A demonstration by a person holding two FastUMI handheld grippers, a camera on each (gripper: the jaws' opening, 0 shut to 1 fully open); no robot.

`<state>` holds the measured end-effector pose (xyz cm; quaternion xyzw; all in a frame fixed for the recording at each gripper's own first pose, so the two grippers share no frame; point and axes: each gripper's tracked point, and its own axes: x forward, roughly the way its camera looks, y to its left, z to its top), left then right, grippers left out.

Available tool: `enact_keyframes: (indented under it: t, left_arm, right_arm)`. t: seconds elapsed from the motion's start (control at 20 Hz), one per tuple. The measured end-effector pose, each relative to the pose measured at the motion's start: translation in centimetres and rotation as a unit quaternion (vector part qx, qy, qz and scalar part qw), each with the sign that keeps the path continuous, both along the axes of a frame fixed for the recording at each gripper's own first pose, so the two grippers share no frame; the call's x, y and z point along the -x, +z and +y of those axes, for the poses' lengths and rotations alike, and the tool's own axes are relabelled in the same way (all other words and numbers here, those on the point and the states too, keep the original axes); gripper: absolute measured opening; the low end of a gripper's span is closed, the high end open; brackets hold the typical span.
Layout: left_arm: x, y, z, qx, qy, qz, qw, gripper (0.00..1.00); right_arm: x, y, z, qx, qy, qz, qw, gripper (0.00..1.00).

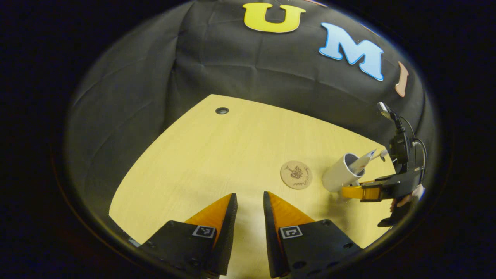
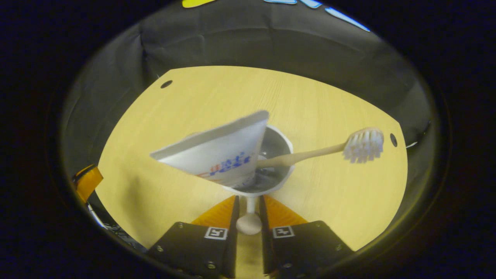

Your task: Put the toothbrush and toothpaste on the desktop into the cup, then pick up the cup and place it on the coaster on the desktop.

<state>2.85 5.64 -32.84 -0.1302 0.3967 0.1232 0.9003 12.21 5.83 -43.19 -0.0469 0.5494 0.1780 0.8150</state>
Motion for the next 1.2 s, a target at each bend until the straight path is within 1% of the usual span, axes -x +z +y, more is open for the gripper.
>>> enact_keyframes:
  t: [0.05, 0.15, 0.2, 0.4, 0.55, 0.65, 0.85, 1.15, 1.2]
  left_arm:
    - [0.4, 0.0, 0.2, 0.001, 0.003, 0.002, 1.000, 0.46]
    - [0.6, -0.1, 0.2, 0.002, 0.006, 0.005, 1.000, 0.46]
    - [0.8, -0.1, 0.2, 0.002, 0.007, 0.006, 1.000, 0.46]
    - [1.0, 0.0, -0.2, 0.004, 0.008, 0.009, 1.000, 0.46]
    - [1.2, 0.2, 0.3, 0.003, 0.010, 0.011, 1.000, 0.46]
    - [1.2, 0.2, 1.0, 0.001, 0.014, 0.012, 1.000, 0.45]
    - [2.5, 1.0, 2.1, -0.003, 0.029, 0.014, 0.999, 0.46]
    - [4.9, 3.3, 3.7, -0.011, 0.064, 0.022, 0.998, 0.46]
    - [5.1, 3.6, 4.0, -0.012, 0.069, 0.024, 0.997, 0.46]
  right_arm:
    - [-0.1, 0.0, 0.0, 0.001, 0.001, -0.003, 1.000, 0.24]
    - [-0.8, 0.4, 0.0, 0.003, -0.007, -0.018, 1.000, 0.23]
    - [-0.5, 0.5, 0.3, 0.001, -0.007, -0.018, 1.000, 0.18]
    - [-1.2, 1.6, 2.3, -0.025, -0.007, -0.042, 0.999, 0.18]
    - [-1.6, 2.9, 4.4, -0.040, 0.004, -0.055, 0.998, 0.18]
    - [-1.8, 2.9, 5.9, -0.045, 0.013, -0.058, 0.997, 0.17]
    - [-2.0, 3.0, 9.1, -0.046, 0.035, -0.056, 0.997, 0.18]
    - [-1.3, 0.4, 13.3, -0.029, 0.057, -0.046, 0.997, 0.18]
    - [-1.1, 0.3, 12.6, -0.027, 0.058, -0.047, 0.997, 0.18]
